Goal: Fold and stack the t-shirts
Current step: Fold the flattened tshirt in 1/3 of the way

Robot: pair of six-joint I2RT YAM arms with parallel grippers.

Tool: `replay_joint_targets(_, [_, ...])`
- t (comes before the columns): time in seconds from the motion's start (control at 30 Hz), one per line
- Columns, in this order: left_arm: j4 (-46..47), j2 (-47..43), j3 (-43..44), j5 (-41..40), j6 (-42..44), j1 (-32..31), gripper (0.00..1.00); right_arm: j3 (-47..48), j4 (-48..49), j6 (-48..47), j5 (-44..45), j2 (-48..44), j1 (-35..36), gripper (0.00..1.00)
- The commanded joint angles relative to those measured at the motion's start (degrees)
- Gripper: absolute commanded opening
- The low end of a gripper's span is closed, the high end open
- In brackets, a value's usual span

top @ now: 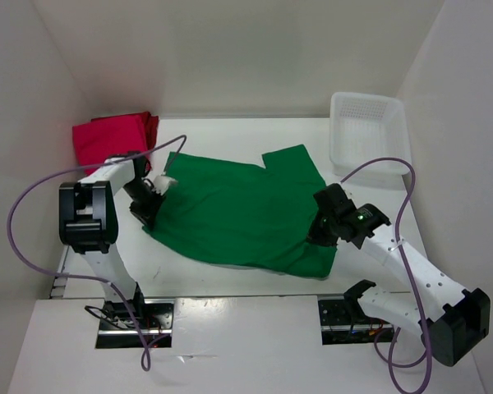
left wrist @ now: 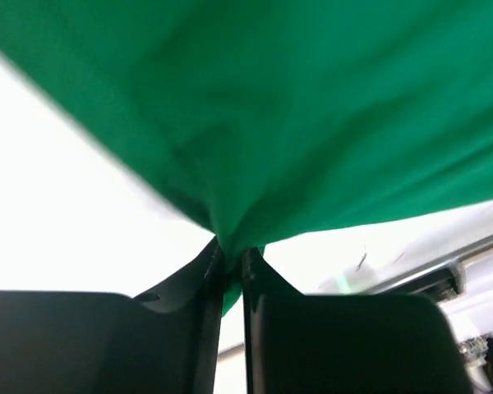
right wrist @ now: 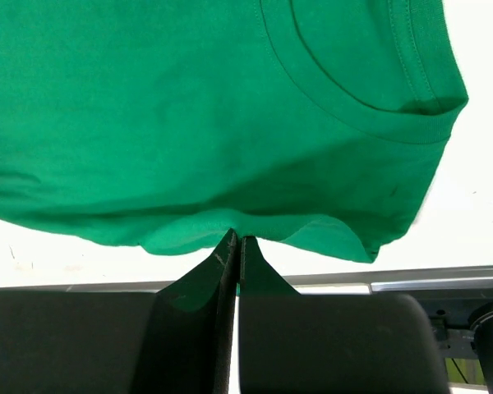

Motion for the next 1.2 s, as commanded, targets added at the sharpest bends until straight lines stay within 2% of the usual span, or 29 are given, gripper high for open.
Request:
replay_joint_targets(0.0, [-1.8, 6.5, 9.6, 9.9, 0.4, 0.3, 0.16, 0.7, 2.1, 0.2, 0.4, -0.4, 0.5, 0.00])
replay_joint_targets(0.07, [-6.1, 11.5, 15.0, 14.9, -0.1, 0.3, 0.15, 0.7, 2.1, 0.2, 0.4, -0.4, 0.5, 0.00])
replay_joint_targets(0.13, [-8.7, 14.0, 23.0, 24.1, 0.4, 0.3, 0.19, 0.2, 2.1, 0.2, 0.4, -1.0, 0.5, 0.00])
replay_joint_targets(0.17, [-10.5, 16.1, 25.4, 26.8, 0.4, 0.3, 0.25, 0.2, 2.1, 0.2, 0.4, -1.0, 0.5, 0.00])
replay_joint_targets(0.2, [-10.5, 17.0, 27.6, 31.2, -0.5, 0.3, 0.37, 0.2, 2.1, 0.2, 0.4, -1.0, 1.0, 0.00])
replay_joint_targets(0.23, [-11.0, 18.4, 31.2, 33.2, -1.0, 0.3, 0.41, 0.2, 2.1, 0.2, 0.4, -1.0, 1.0, 0.00])
replay_joint_targets(0.3, [-11.0, 19.6, 33.7, 37.9, -1.5, 0.3, 0.48, 0.2, 2.1, 0.2, 0.4, -1.0, 1.0, 0.00])
replay_joint_targets(0.4, [-10.5, 20.1, 35.2, 40.7, -2.1, 0.3, 0.49, 0.2, 2.1, 0.2, -0.1, -0.4, 1.0, 0.00])
replay_joint_targets(0.53, [-14.2, 18.0, 32.7, 41.5, 2.4, -1.7, 0.51, 0.2, 2.1, 0.2, -0.1, 0.7, 1.0, 0.00])
replay_joint_targets(0.67, [-16.3, 14.2, 26.3, 33.7, 5.3, -2.6, 0.51, 0.2, 2.1, 0.2, -0.1, 1.3, 1.0, 0.00])
replay_joint_targets(0.73, [-11.7, 8.4, 21.9, 30.6, 3.4, 2.0, 0.49, 0.2, 2.1, 0.2, -0.1, 1.3, 1.0, 0.00])
replay_joint_targets(0.87, [-3.5, -1.4, 9.8, 14.4, 0.6, 9.4, 0.52, 0.2, 2.1, 0.2, -0.1, 1.3, 1.0, 0.00])
replay_joint_targets(0.97, [-1.8, -4.1, 0.9, 7.4, 2.1, 10.0, 0.53, 0.2, 2.1, 0.2, -0.6, 1.3, 1.0, 0.00])
replay_joint_targets(1.03, [1.3, -4.1, -4.1, 5.3, 2.1, 10.0, 0.53, 0.2, 2.1, 0.2, -0.6, 1.8, 1.0, 0.00])
replay_joint_targets(1.1, [4.0, -3.5, -4.9, 3.9, 0.5, 10.0, 0.53, 0.2, 2.1, 0.2, -0.6, 1.8, 1.0, 0.00])
replay_joint_targets(1.17, [5.1, -2.1, -4.9, 5.8, -0.2, 10.6, 0.53, 0.2, 2.1, 0.2, -0.6, 1.8, 1.0, 0.00])
